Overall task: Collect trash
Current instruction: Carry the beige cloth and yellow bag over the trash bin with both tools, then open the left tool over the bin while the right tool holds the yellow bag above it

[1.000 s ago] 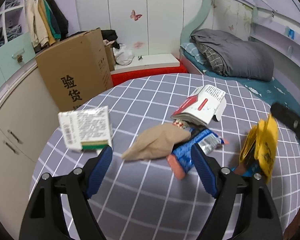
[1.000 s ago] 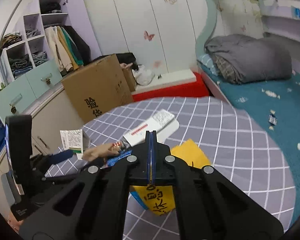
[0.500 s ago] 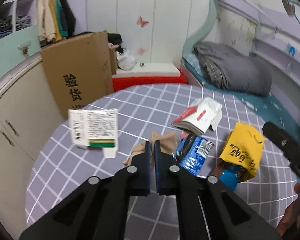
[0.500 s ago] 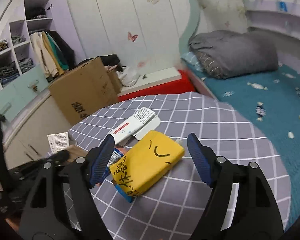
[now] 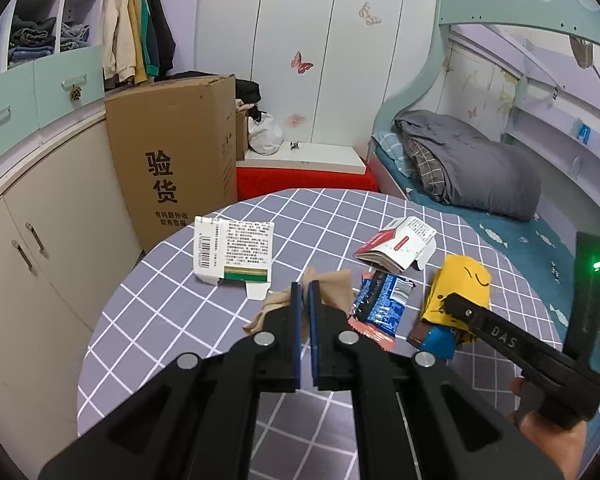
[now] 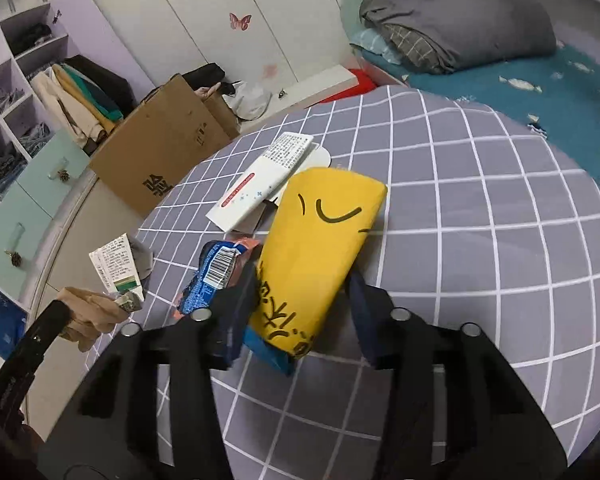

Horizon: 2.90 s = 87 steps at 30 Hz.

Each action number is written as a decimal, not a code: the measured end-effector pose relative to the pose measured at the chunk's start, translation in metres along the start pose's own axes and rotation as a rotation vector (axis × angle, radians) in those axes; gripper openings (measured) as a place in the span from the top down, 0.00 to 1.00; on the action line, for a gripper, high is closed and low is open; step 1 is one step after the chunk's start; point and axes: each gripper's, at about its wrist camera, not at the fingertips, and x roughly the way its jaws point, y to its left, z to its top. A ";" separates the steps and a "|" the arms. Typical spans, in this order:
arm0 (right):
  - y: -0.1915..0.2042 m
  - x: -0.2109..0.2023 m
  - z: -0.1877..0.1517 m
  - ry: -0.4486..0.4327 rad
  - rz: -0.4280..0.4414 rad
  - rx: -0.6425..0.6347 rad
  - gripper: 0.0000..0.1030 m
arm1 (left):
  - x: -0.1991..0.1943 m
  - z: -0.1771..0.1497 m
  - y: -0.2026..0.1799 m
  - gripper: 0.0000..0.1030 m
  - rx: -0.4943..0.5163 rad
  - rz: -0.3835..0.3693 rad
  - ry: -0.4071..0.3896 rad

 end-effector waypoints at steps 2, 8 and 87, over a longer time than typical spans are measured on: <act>0.002 -0.007 -0.003 -0.016 -0.007 -0.017 0.66 | -0.005 -0.001 0.003 0.97 -0.003 -0.002 -0.006; 0.023 -0.050 -0.015 -0.125 -0.022 -0.087 0.71 | -0.022 -0.005 0.017 0.97 -0.029 -0.021 -0.012; 0.400 0.096 -0.282 0.292 0.311 -0.651 0.68 | -0.049 -0.181 0.443 0.28 -0.603 0.384 0.224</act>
